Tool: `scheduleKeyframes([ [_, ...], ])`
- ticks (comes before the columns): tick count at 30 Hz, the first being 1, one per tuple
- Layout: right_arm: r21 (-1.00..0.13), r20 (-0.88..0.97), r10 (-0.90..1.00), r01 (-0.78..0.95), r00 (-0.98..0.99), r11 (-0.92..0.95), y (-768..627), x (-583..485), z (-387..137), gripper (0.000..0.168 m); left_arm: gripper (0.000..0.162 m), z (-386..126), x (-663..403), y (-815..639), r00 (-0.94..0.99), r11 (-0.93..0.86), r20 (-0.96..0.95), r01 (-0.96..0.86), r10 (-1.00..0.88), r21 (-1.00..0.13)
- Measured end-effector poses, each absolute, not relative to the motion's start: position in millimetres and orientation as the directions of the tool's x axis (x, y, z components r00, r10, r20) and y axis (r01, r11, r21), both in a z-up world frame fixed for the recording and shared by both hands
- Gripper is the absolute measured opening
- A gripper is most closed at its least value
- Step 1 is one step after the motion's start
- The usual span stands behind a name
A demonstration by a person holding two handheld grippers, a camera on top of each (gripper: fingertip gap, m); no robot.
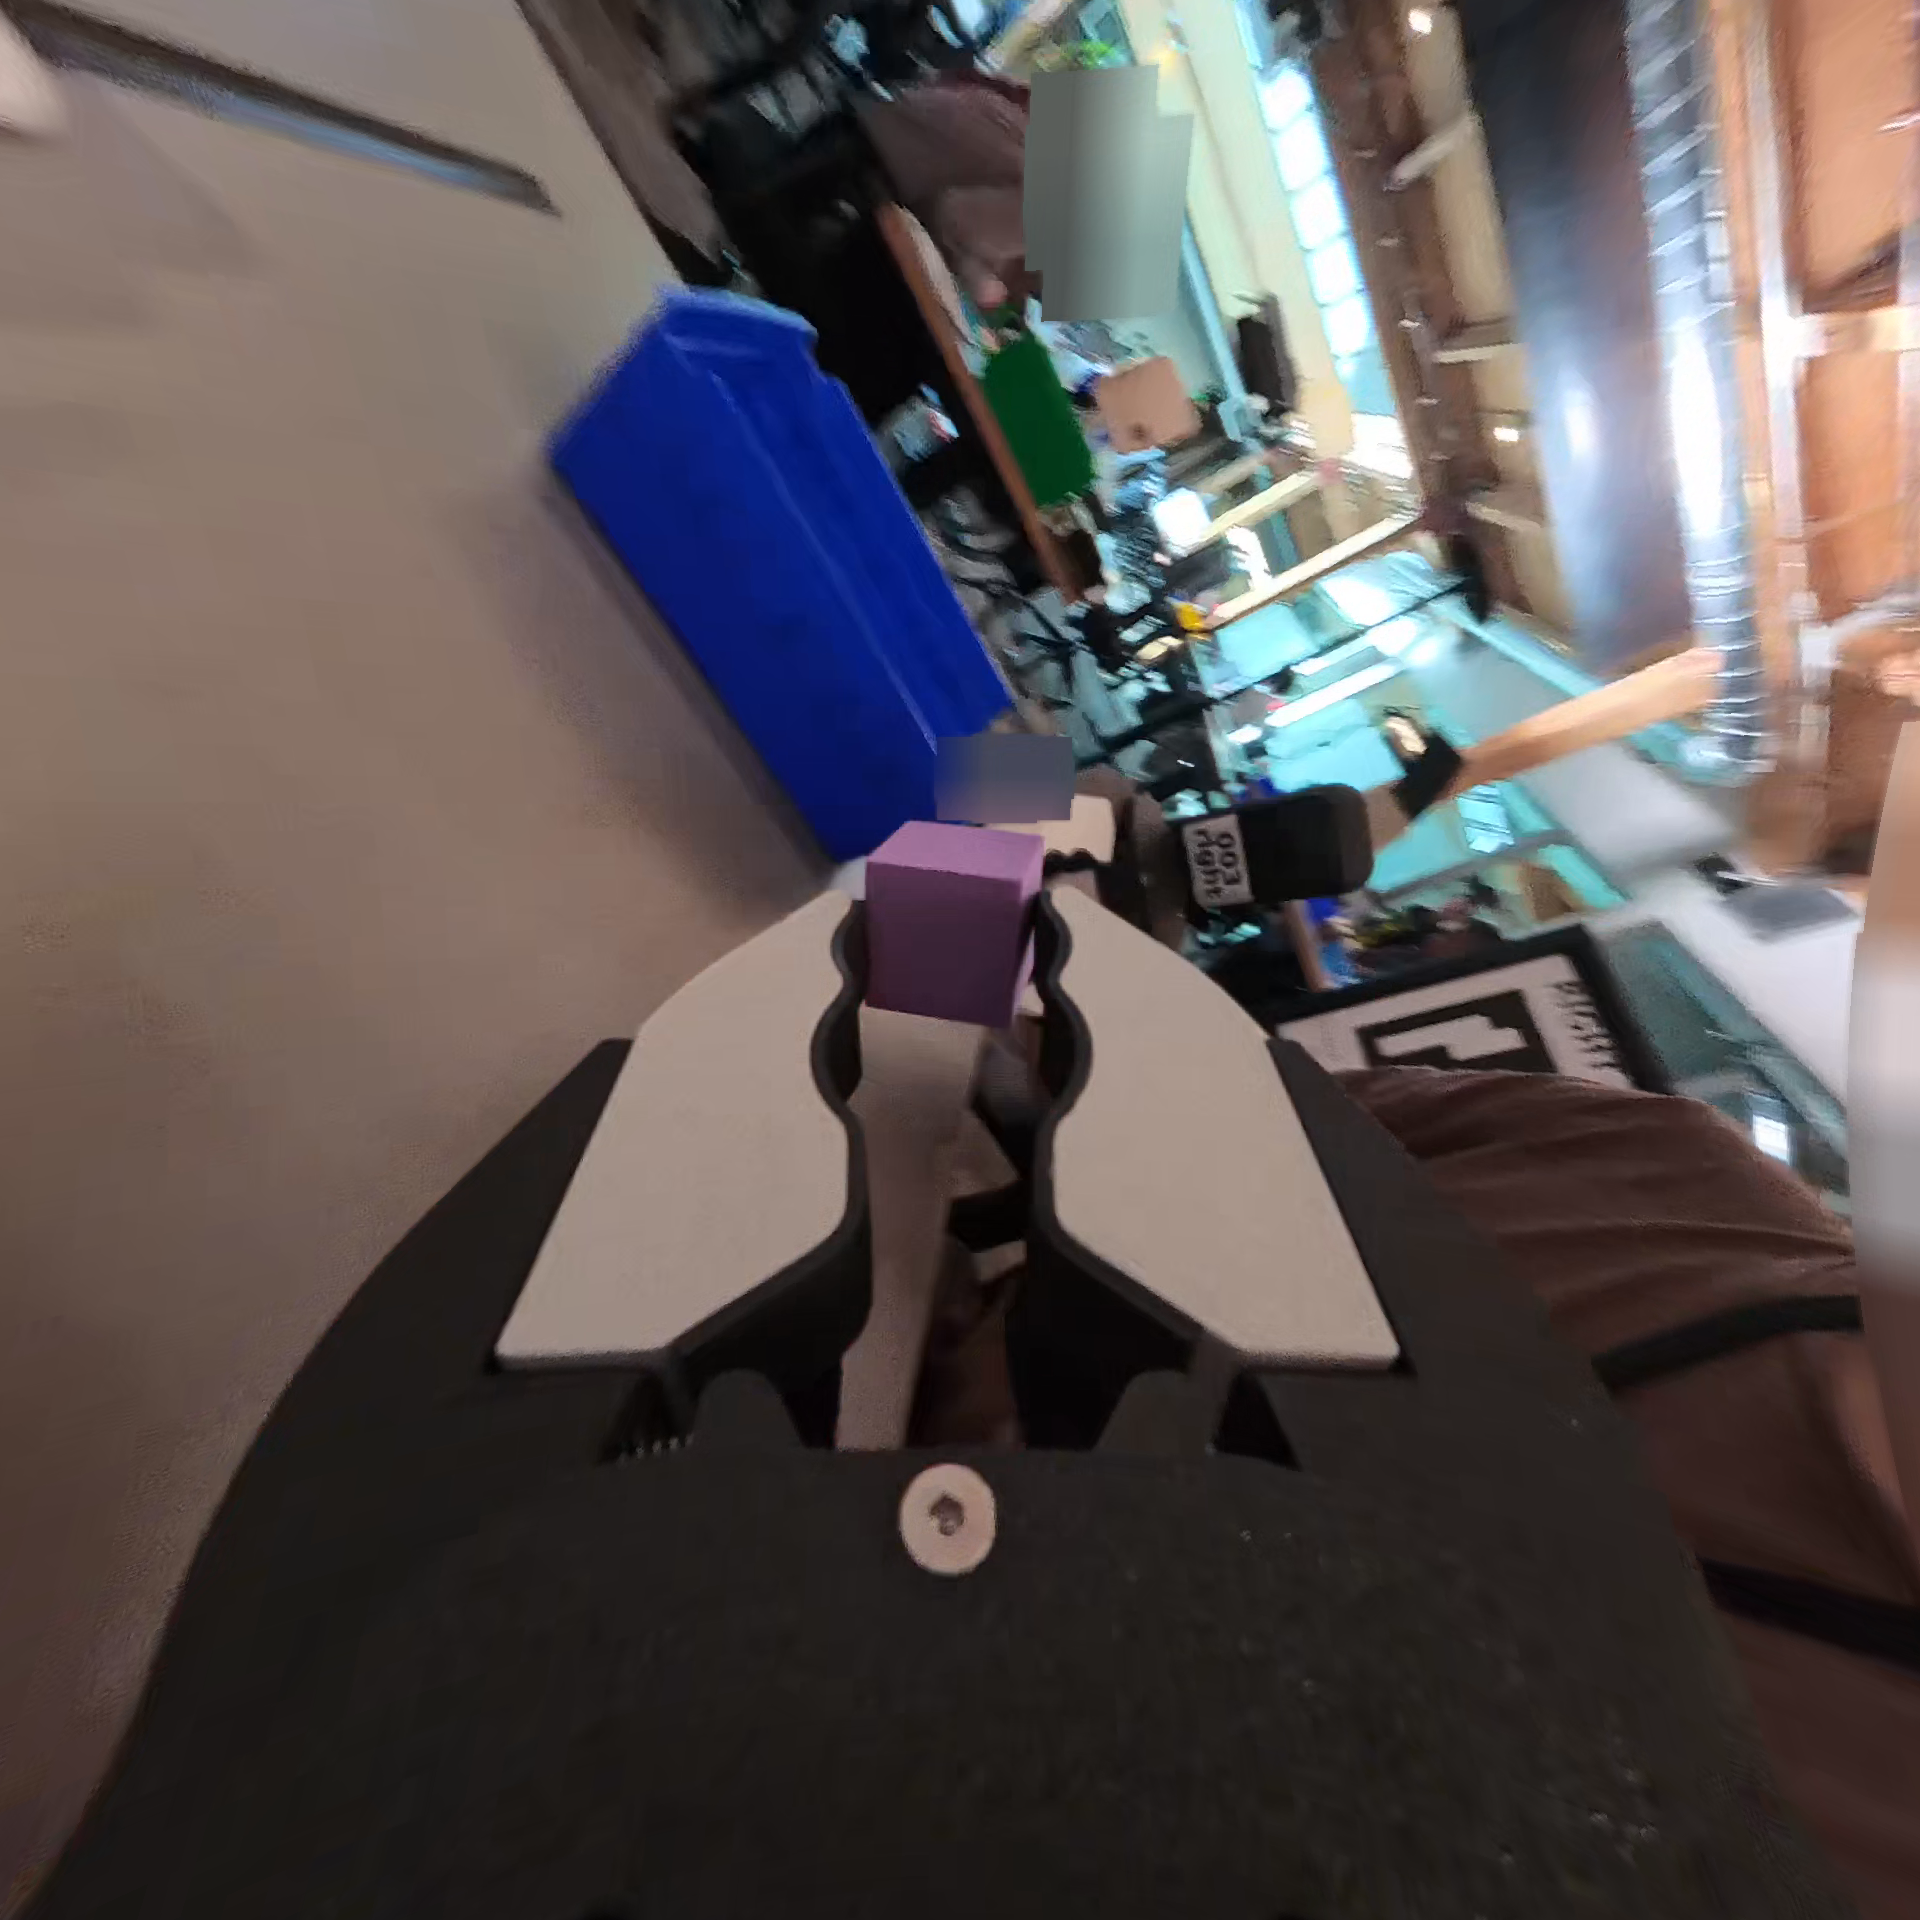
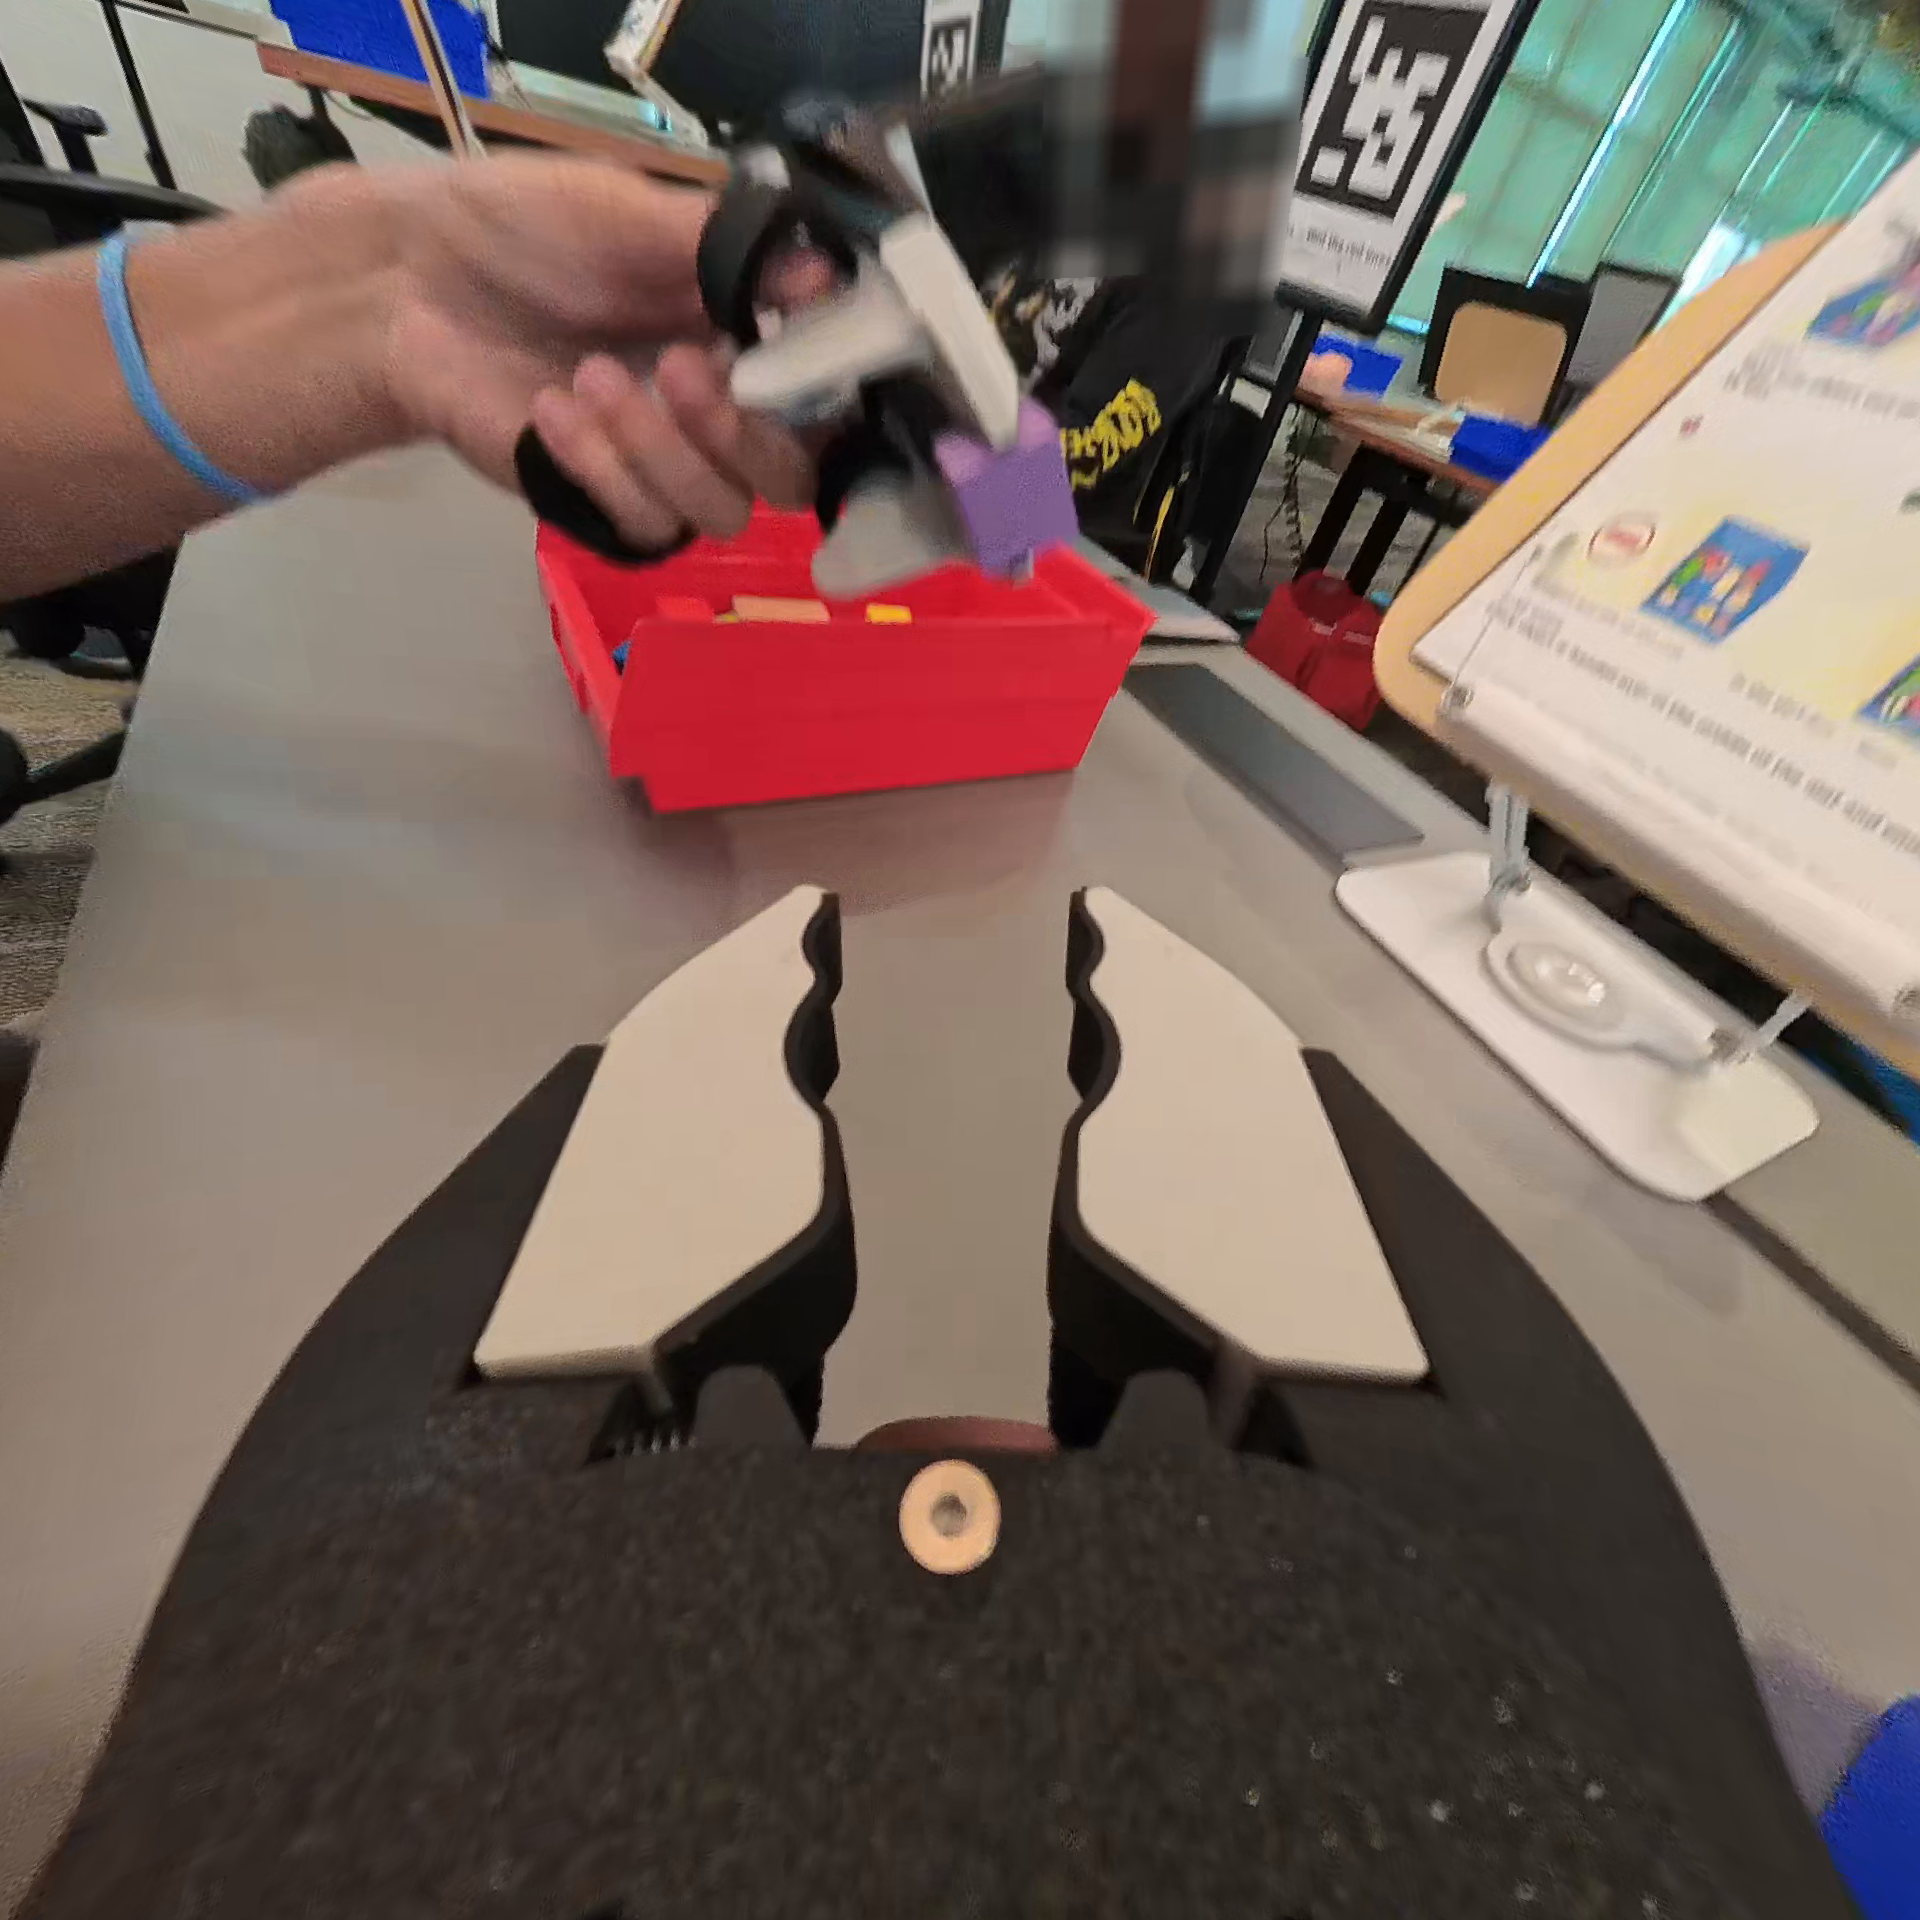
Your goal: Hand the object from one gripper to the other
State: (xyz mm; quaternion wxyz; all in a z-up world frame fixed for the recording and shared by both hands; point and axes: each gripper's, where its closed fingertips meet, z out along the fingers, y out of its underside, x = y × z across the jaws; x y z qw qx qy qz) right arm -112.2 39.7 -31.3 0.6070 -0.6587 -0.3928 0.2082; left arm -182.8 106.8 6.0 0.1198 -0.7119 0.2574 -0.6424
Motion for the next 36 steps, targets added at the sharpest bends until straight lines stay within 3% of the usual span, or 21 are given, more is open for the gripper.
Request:
scheduleKeyframes([
  [6, -0.963, 0.243, 0.767, 0.241, 0.594, 0.119, 60.9, -120.1, -1.8, 0.037, 0.030, 1.7, -118.7, 65.9, -0.125, -0.886, 0.932, -0.288, -0.341, -0.363],
  [18, -0.950, 0.272, 0.765, 0.291, 0.584, 0.116, 54.2, -108.2, -11.9, 0.029, 0.029, -3.9, -91.5, 41.3, -0.200, -0.896, 0.951, -0.334, -0.236, -0.293],
  [24, -0.968, 0.214, 0.751, 0.240, 0.625, 0.076, 49.2, -79.3, 8.4, 0.029, 0.045, -6.8, -116.0, 42.7, -0.223, -0.865, 0.890, -0.232, -0.398, -0.445],
  [30, -0.957, 0.210, 0.496, 0.280, 0.843, -0.072, 86.4, 59.5, 33.4, 0.029, 0.046, -69.5, -174.9, 28.3, 0.038, -0.732, 0.737, -0.167, -0.675, -0.661],
  [33, -0.888, 0.197, 0.403, 0.338, 0.893, -0.313, 119.1, 132.0, -10.4, 0.029, 0.045, -94.0, -199.4, 24.2, 0.177, -0.664, 0.641, -0.138, -0.747, -0.735],
  [36, -0.738, 0.192, 0.390, 0.394, 0.901, -0.547, 145.6, 173.6, -76.2, 0.029, 0.044, -111.4, -214.4, 21.1, 0.268, -0.611, 0.563, -0.150, -0.782, -0.777],
])
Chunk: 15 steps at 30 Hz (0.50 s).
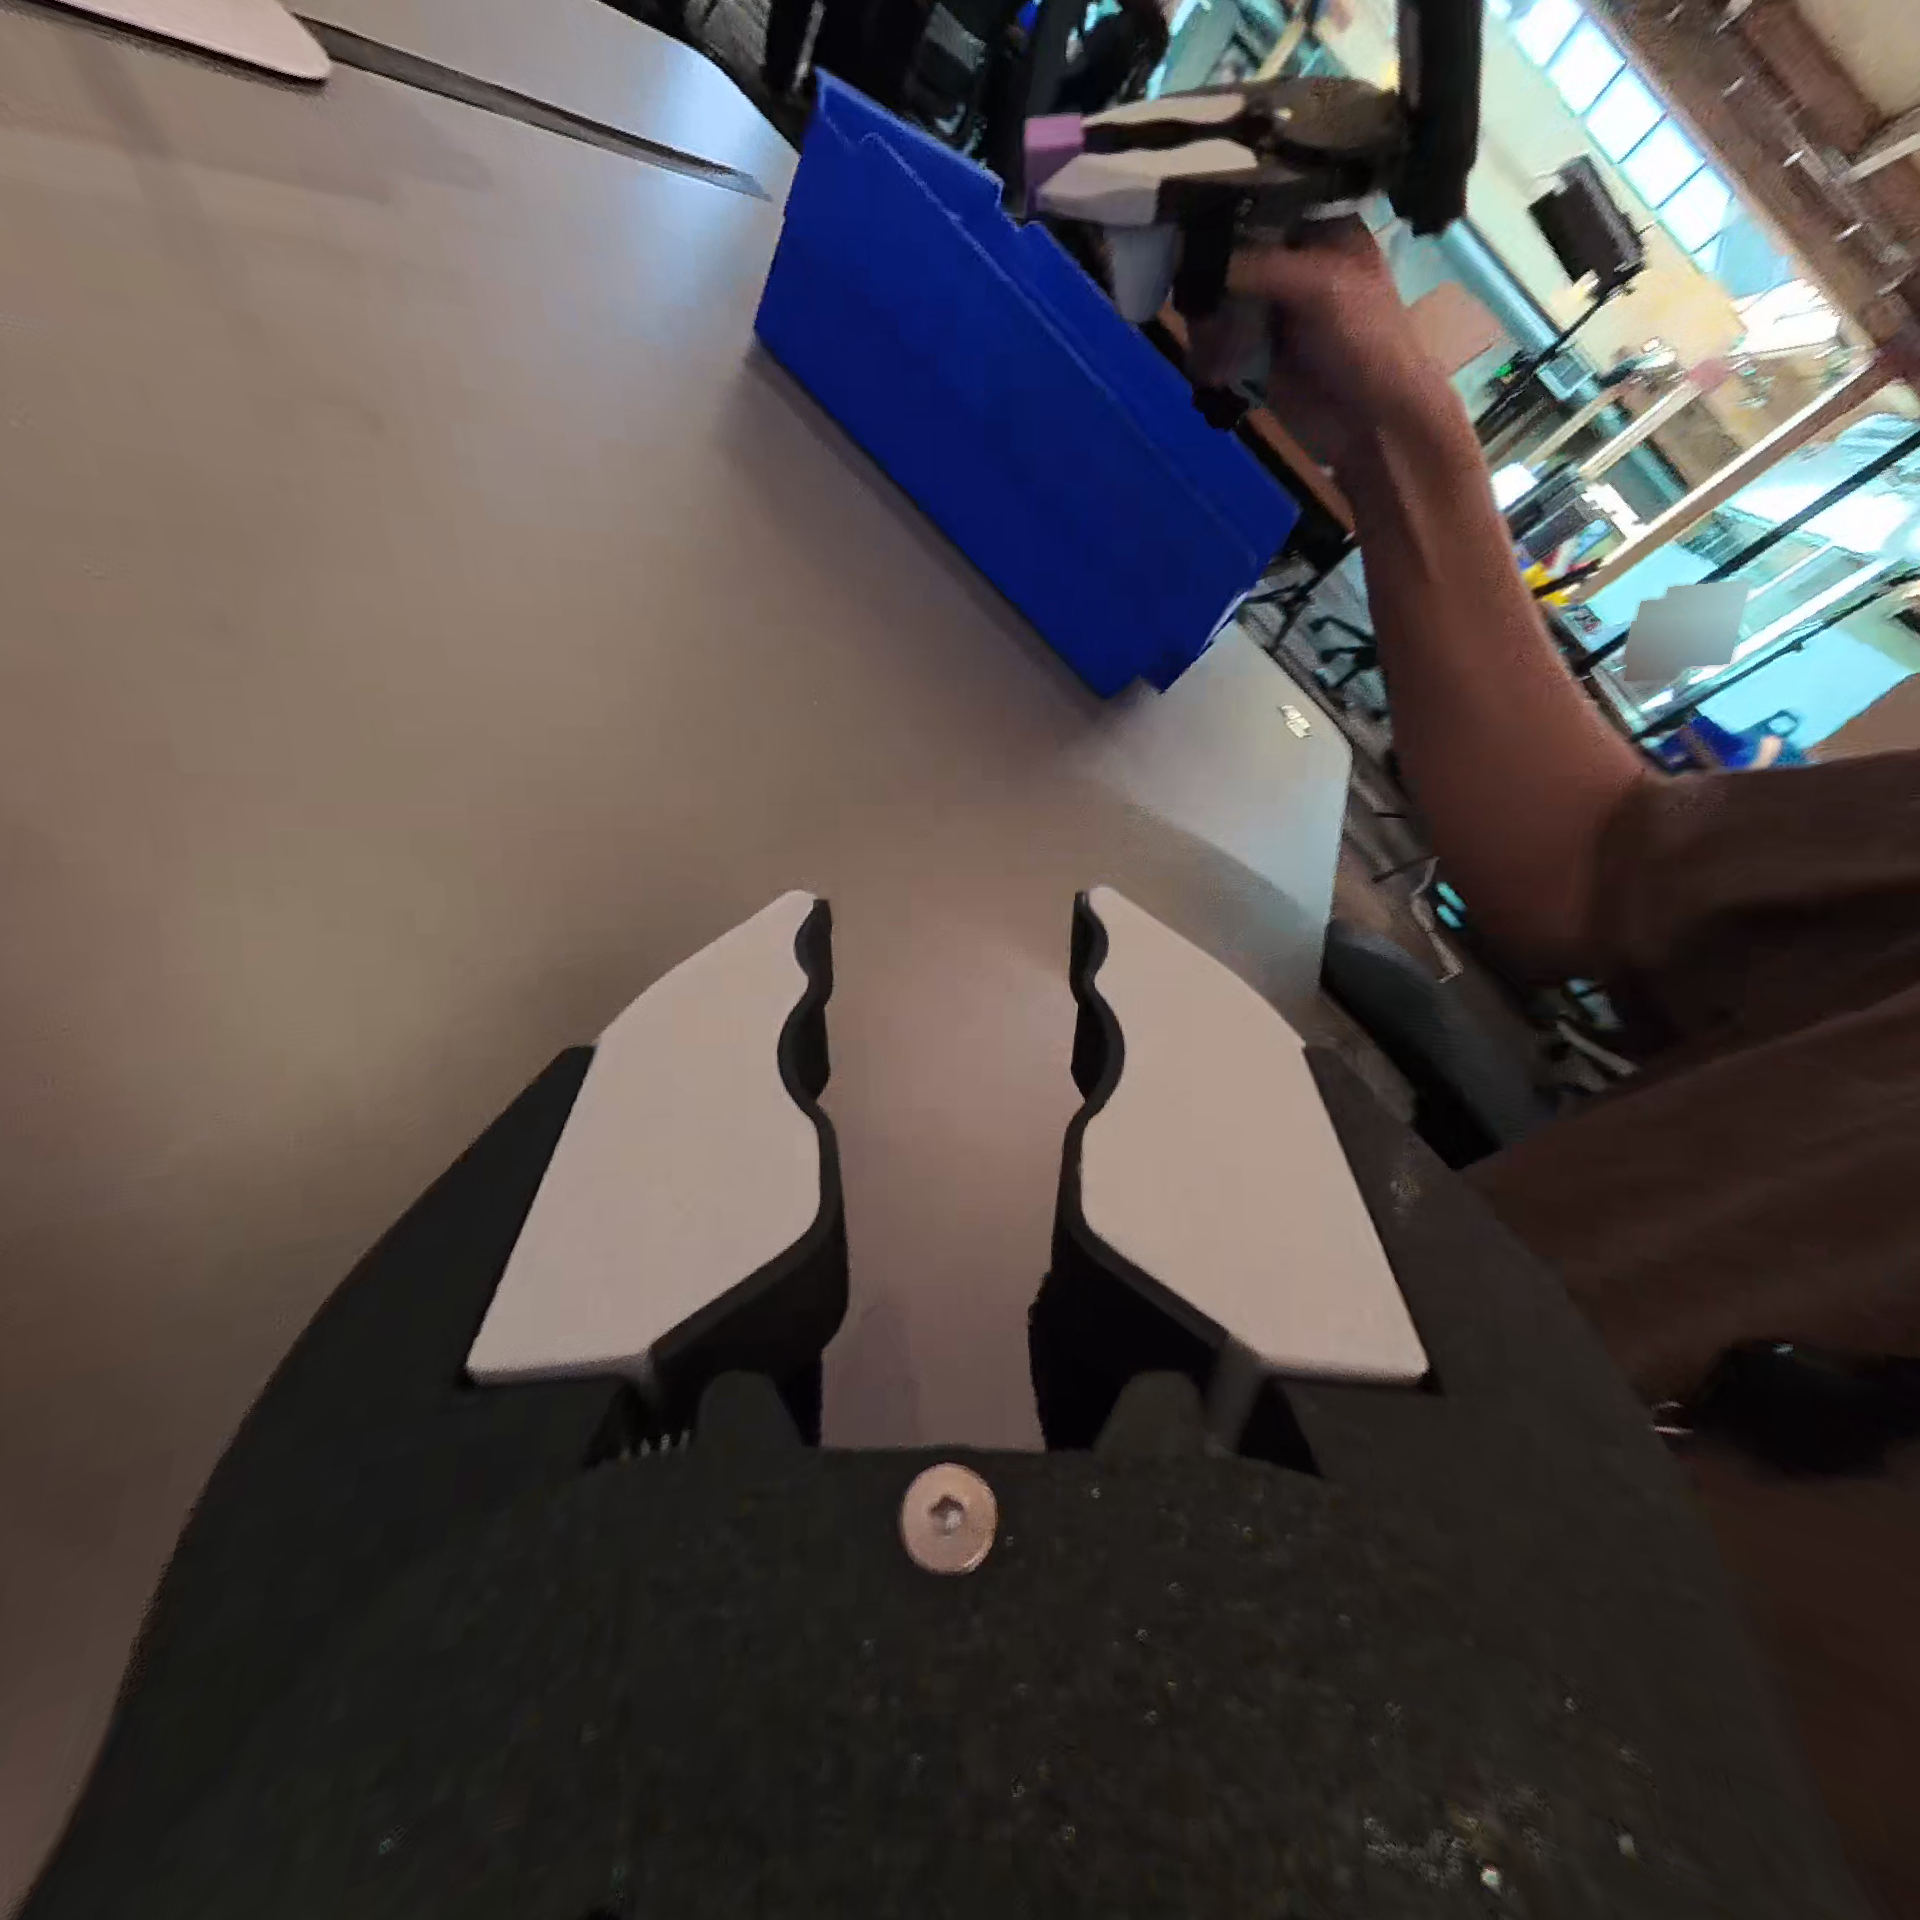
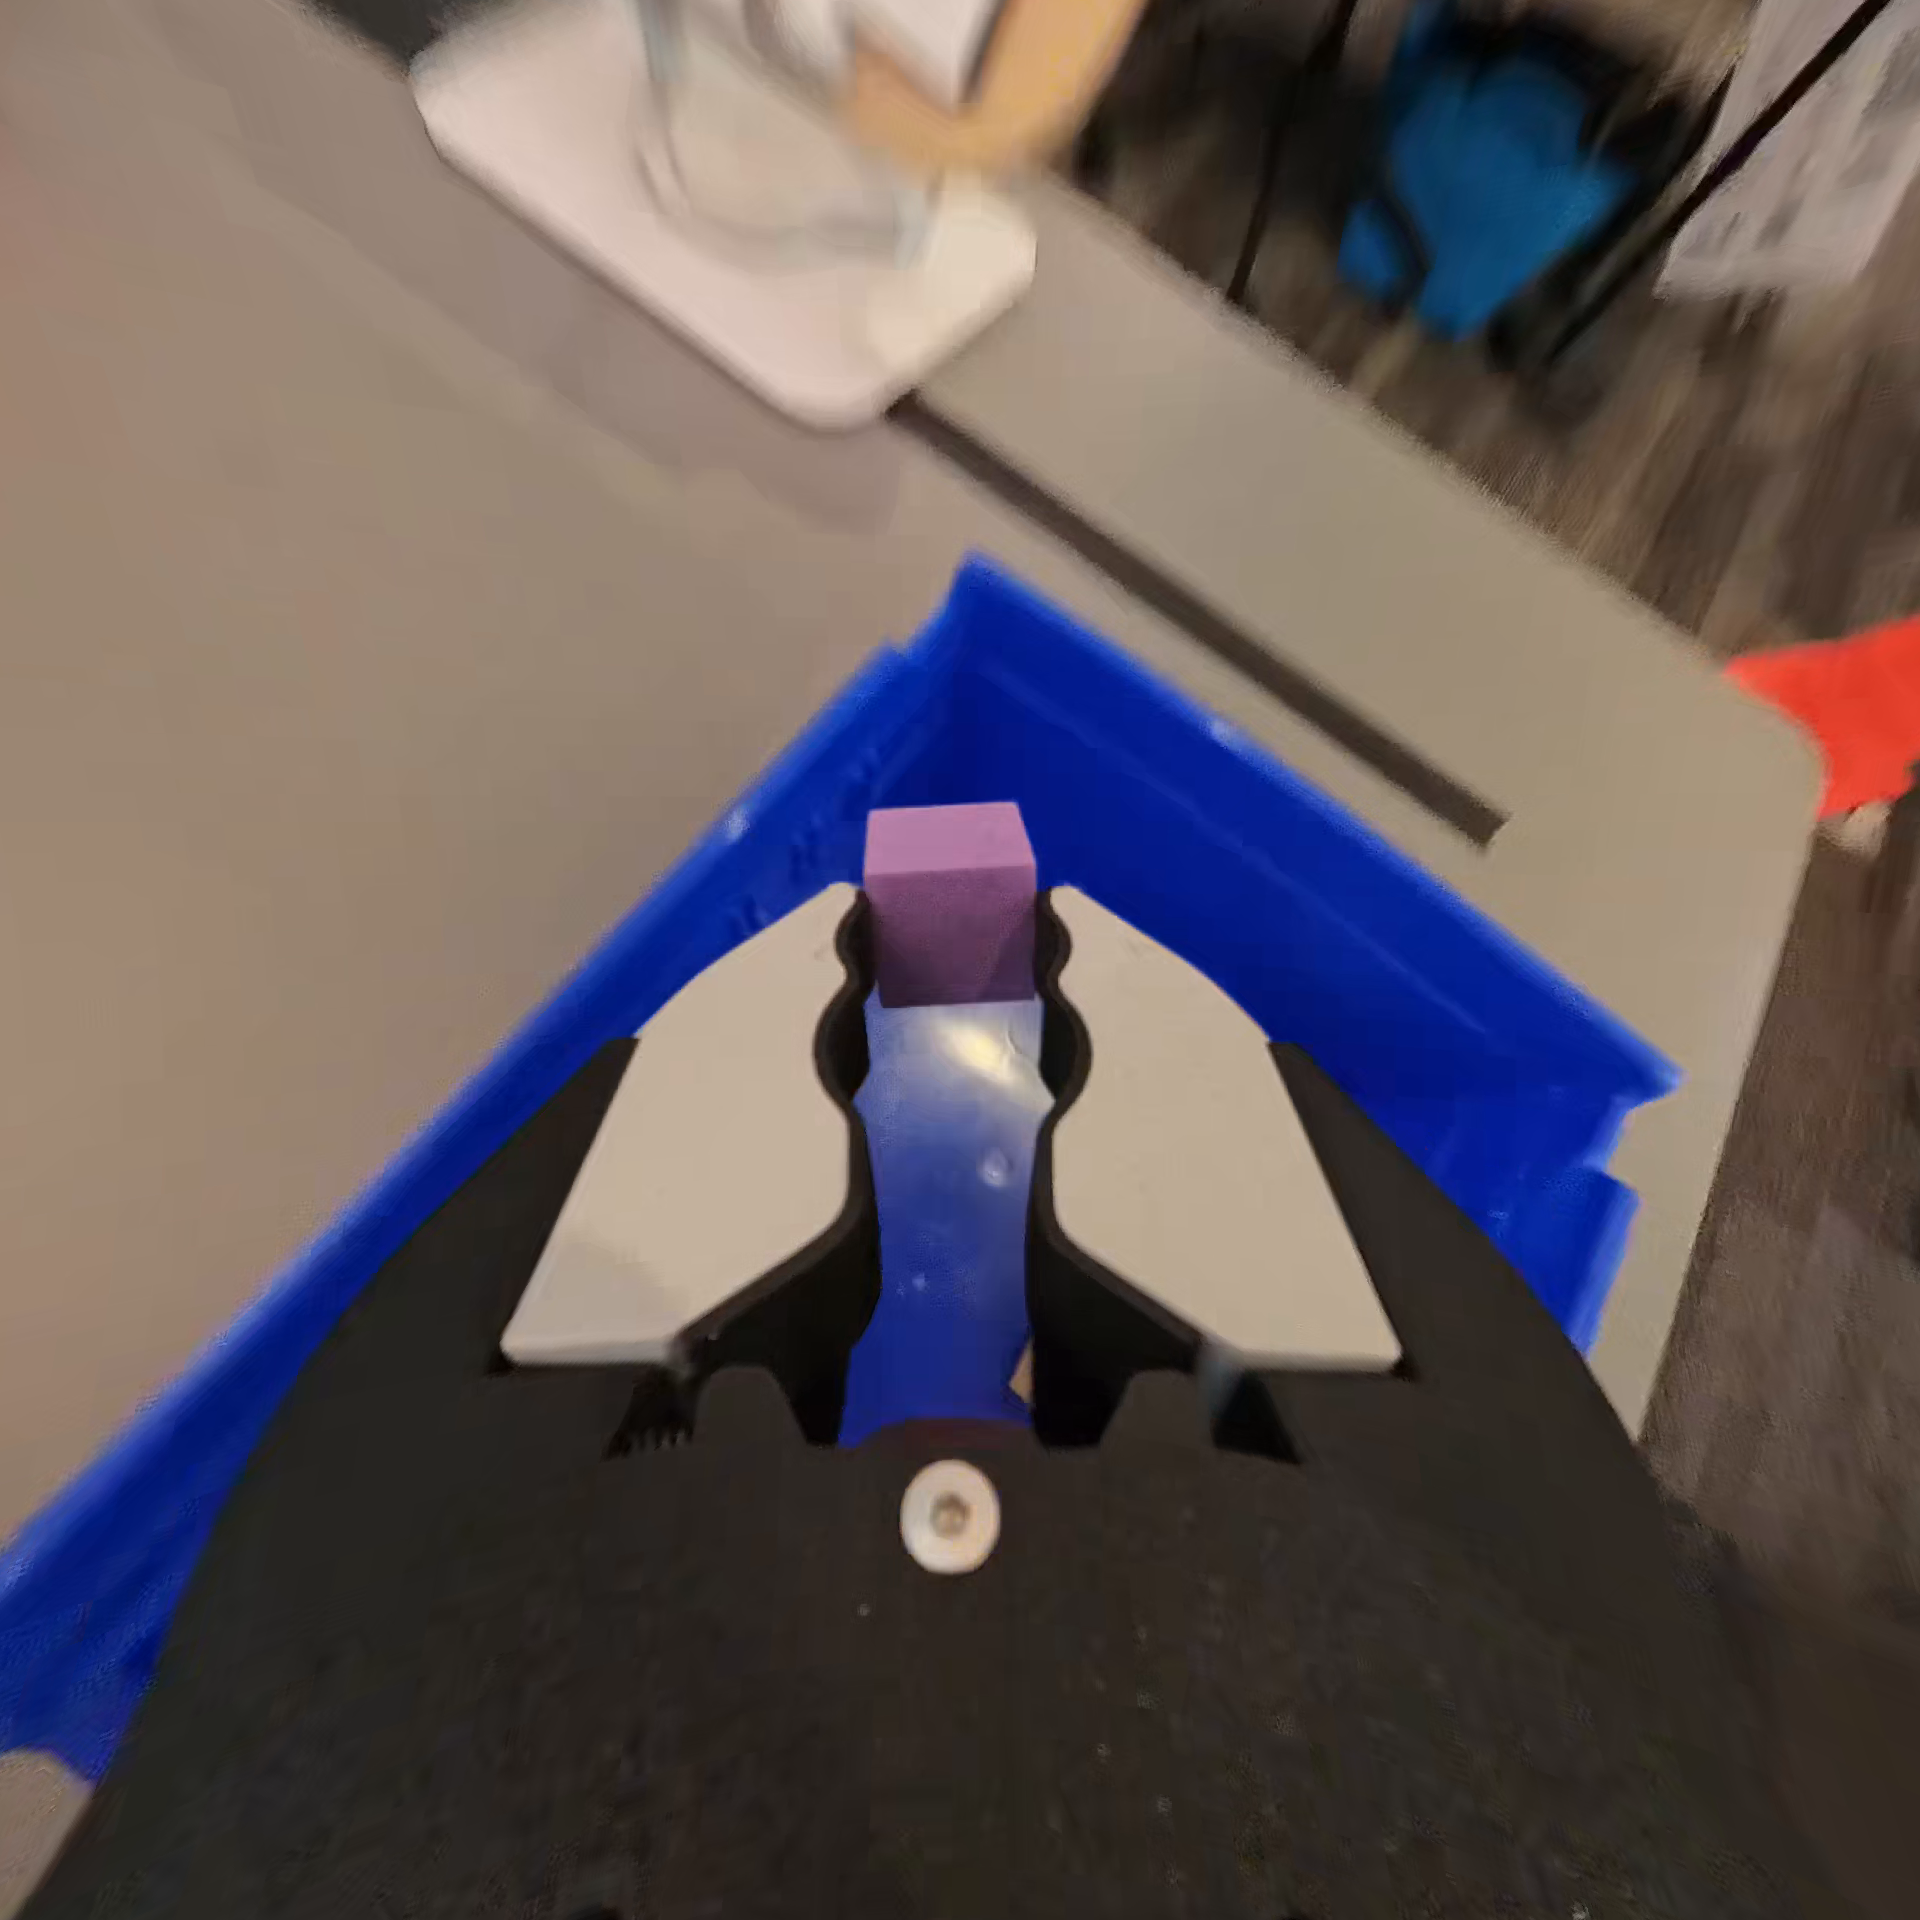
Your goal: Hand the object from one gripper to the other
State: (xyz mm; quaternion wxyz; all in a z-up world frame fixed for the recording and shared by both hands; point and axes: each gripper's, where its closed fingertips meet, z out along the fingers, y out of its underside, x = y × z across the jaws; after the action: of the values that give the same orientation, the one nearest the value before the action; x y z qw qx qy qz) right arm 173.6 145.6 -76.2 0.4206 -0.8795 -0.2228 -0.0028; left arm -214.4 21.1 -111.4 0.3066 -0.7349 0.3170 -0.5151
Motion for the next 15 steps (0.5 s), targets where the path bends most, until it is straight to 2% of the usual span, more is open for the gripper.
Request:
scheduleKeyframes([
  [4, -0.545, 0.153, 0.463, 0.466, 0.873, -0.697, 162.8, 183.6, -143.3, 0.030, 0.042, -121.2, -222.0, 18.1, 0.319, -0.530, 0.449, -0.248, -0.835, -0.811],
  [9, -0.478, 0.125, 0.505, 0.498, 0.854, -0.724, 176.5, 175.9, -178.8, 0.030, 0.041, -122.9, -223.2, 16.3, 0.322, -0.486, 0.395, -0.285, -0.860, -0.826],
  [15, -0.453, 0.101, 0.495, 0.483, 0.863, -0.750, 182.2, 175.3, -188.2, 0.030, 0.041, -124.6, -226.2, 14.6, 0.318, -0.489, 0.400, -0.286, -0.860, -0.824],
])
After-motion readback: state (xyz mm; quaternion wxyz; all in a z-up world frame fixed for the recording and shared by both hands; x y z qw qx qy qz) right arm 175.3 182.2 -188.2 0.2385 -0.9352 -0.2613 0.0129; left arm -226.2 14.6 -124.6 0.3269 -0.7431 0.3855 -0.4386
